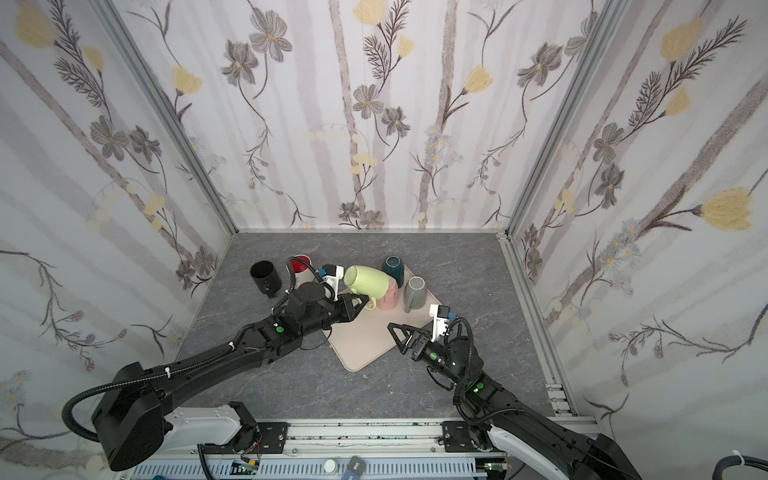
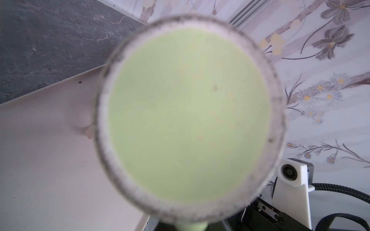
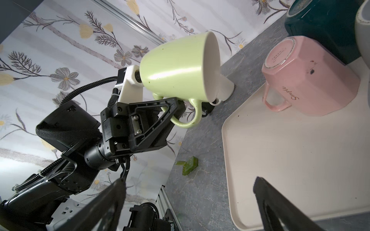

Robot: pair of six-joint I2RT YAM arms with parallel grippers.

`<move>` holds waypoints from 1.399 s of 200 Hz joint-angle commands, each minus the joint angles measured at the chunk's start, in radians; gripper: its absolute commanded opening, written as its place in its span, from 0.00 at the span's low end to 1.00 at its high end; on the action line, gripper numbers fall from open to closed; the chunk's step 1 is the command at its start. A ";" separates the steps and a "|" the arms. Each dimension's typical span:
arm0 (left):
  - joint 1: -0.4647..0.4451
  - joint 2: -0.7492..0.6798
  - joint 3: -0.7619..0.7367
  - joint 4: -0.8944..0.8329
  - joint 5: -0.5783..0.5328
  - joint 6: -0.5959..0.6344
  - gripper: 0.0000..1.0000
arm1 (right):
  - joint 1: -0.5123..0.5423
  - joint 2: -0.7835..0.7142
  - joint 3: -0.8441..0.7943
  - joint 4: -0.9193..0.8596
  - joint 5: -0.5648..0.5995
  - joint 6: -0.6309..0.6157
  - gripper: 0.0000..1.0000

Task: Turn the mug right side up
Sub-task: 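Lift the light-green mug off the tray with the left gripper while the right gripper approaches, then close the right gripper on the light-green mug's handle beside the left gripper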

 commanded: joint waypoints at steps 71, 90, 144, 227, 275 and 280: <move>0.002 -0.040 -0.026 0.248 0.115 -0.098 0.00 | -0.008 0.093 0.106 0.076 -0.035 -0.016 0.75; 0.002 -0.034 -0.031 0.279 0.142 -0.122 0.00 | -0.015 0.130 0.117 0.122 -0.064 -0.014 0.72; 0.002 -0.041 -0.062 0.349 0.213 -0.174 0.00 | -0.039 0.202 0.157 0.175 -0.126 -0.020 0.57; 0.002 -0.035 -0.091 0.420 0.252 -0.204 0.00 | -0.052 0.297 0.153 0.306 -0.176 0.027 0.46; 0.000 -0.019 -0.100 0.439 0.282 -0.207 0.00 | -0.059 0.307 0.158 0.318 -0.181 0.027 0.45; 0.000 -0.018 -0.100 0.437 0.285 -0.209 0.00 | -0.061 0.307 0.159 0.319 -0.183 0.027 0.45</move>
